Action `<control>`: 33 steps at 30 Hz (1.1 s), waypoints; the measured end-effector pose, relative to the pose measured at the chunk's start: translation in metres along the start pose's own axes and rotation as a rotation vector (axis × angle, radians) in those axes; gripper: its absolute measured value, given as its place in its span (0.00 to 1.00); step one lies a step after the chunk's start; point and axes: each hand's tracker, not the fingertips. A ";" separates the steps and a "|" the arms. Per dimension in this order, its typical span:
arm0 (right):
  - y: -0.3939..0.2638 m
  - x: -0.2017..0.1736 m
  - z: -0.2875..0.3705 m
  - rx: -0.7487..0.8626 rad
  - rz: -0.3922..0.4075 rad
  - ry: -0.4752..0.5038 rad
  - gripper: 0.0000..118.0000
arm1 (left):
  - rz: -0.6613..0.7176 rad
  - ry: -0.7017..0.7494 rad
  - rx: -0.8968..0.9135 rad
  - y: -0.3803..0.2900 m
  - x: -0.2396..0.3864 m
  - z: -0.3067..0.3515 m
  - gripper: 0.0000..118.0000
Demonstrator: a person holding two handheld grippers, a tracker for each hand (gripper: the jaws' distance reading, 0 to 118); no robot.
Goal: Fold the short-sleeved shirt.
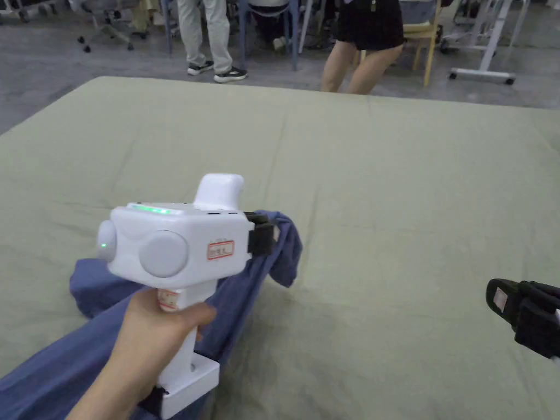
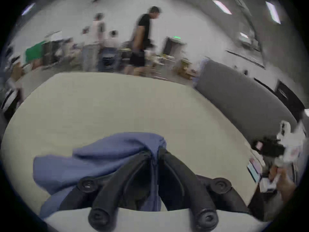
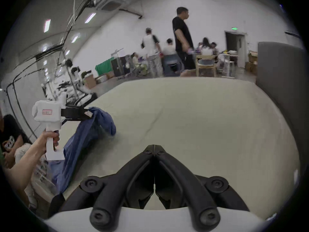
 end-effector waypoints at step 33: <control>-0.060 0.117 0.130 0.018 -0.192 -0.260 0.02 | -0.304 -0.275 -0.351 -0.101 0.239 -0.040 0.64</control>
